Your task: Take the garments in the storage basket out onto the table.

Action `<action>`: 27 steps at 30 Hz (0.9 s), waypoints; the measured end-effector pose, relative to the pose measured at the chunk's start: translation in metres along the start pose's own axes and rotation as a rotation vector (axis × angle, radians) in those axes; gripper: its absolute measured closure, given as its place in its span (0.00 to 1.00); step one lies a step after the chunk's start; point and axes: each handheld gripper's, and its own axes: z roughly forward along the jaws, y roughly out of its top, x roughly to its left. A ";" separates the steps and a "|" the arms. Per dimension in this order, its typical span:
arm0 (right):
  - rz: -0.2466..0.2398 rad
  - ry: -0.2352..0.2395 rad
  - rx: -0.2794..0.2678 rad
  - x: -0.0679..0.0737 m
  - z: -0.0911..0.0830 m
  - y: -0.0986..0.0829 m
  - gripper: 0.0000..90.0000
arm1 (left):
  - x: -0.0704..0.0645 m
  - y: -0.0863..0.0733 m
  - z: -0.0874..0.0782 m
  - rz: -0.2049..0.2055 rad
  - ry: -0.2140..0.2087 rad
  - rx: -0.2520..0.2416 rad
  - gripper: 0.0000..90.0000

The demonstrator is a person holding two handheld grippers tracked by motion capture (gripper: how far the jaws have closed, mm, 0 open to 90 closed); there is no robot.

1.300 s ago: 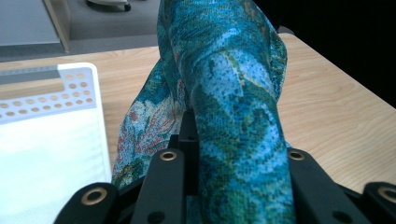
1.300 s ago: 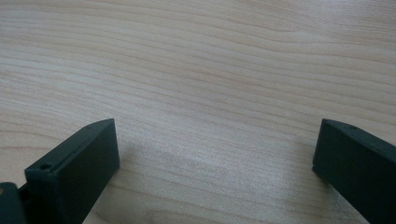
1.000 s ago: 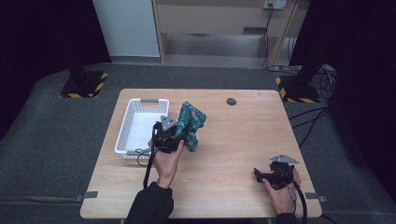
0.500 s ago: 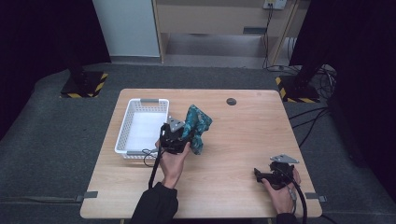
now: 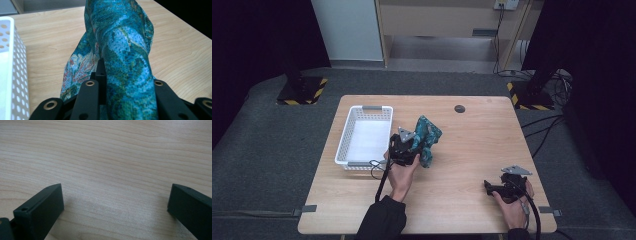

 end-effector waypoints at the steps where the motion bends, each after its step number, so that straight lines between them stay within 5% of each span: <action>1: 0.000 0.000 0.000 0.000 0.000 0.000 0.00 | 0.000 0.000 0.001 0.000 0.001 0.002 0.79; 27: 0.000 0.000 0.000 0.000 0.000 0.000 0.00 | -0.007 -0.013 0.028 0.020 0.005 0.073 0.79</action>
